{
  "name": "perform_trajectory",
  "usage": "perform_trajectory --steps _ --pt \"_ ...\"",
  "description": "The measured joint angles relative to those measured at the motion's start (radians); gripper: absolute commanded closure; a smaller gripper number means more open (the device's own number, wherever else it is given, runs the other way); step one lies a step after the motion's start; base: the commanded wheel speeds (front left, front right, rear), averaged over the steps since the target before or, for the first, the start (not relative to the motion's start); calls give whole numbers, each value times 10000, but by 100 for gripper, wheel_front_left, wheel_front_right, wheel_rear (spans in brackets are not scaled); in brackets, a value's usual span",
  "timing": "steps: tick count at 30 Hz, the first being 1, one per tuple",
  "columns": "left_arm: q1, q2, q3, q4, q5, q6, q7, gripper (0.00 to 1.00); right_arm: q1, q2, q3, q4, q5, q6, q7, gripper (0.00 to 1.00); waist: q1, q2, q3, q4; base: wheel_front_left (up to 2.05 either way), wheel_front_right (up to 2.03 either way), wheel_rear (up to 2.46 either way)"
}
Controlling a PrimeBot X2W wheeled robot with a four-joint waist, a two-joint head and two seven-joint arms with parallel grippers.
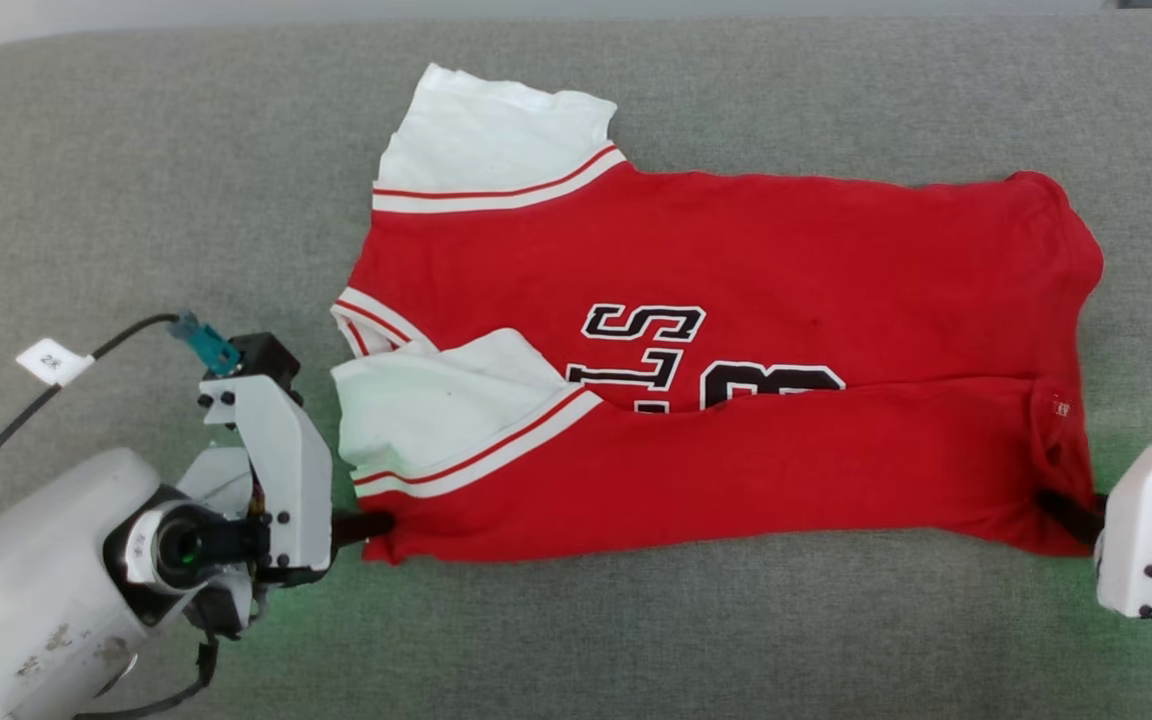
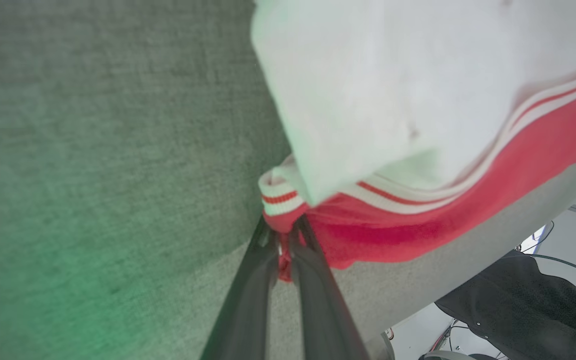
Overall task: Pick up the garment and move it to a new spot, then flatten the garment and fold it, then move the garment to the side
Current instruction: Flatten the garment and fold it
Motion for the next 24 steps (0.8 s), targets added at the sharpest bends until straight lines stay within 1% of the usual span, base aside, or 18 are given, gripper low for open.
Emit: perform_trajectory --steps 7,13,18,24 --pt "-23 -19 109 144 -31 -219 -100 100 -233 -123 132 230 322 2 153 100 0 0 -96 26 0 0 0" --pt "-16 265 215 94 -94 -228 -127 100 -254 -146 50 192 606 2 401 100 0 0 -349 18 0 0 0" --pt "249 734 217 -305 -180 -58 -115 100 21 -236 -21 -148 798 2 754 100 0 0 -670 13 0 0 0" --pt "754 1302 98 -1250 -230 328 -130 100 705 -408 -261 -562 1032 6 966 100 0 0 -1037 32 0 0 0"
